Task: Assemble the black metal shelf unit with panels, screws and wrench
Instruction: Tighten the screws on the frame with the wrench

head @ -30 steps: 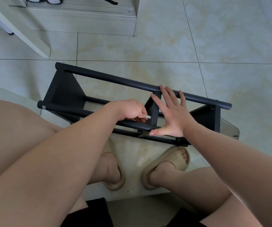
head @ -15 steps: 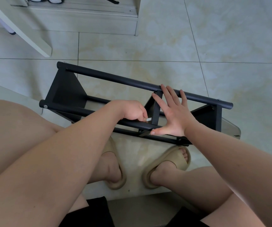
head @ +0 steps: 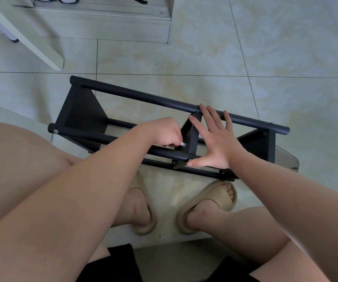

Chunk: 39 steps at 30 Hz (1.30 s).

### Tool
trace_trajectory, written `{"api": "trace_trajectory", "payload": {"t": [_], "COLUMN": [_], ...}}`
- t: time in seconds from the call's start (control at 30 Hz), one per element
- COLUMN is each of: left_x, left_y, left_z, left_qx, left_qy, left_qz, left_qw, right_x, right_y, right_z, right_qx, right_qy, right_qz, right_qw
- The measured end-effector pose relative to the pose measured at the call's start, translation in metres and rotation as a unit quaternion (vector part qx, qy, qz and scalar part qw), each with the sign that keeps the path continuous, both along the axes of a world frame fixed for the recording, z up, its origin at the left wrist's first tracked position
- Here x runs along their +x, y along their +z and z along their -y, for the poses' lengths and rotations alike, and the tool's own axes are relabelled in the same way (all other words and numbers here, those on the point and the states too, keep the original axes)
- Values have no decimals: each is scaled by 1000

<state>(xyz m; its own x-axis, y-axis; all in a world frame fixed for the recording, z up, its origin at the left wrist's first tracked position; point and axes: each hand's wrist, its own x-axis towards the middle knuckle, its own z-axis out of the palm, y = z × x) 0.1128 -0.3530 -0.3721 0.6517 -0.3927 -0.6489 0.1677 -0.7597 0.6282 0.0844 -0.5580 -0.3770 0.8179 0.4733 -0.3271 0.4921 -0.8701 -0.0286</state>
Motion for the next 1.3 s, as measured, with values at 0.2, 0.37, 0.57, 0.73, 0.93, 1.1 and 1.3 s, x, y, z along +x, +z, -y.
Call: {"api": "trace_trajectory", "payload": {"t": [0.2,0.37,0.57,0.73,0.93,1.1,1.3], "left_x": [-1,-4,-6,-4,-1,-3,-5], "left_y": [-5,-12,-8,-7,-1,0,1], "left_z": [8,14,15,17,11,13,18], "left_qx": [-101,-111,-120,-127,-116,-95,-76], "left_qy": [152,210,274,297,282,228,221], "left_qz": [-100,-74,-71,-97,-137,-130,-178], "left_qw": [978,969,952,941,943,960,956], "right_x": [0,0,0,0,0,0,0], "right_y": [-1,-1,-2,-2,-2,-2,-3], "right_z": [0,0,0,0,0,1,1], "right_qx": [4,5,7,7,7,11,8], "right_qy": [1,2,1,1,3,4,5], "right_qz": [3,5,4,7,7,11,10], "right_qw": [1000,1000,1000,1000,1000,1000,1000]}}
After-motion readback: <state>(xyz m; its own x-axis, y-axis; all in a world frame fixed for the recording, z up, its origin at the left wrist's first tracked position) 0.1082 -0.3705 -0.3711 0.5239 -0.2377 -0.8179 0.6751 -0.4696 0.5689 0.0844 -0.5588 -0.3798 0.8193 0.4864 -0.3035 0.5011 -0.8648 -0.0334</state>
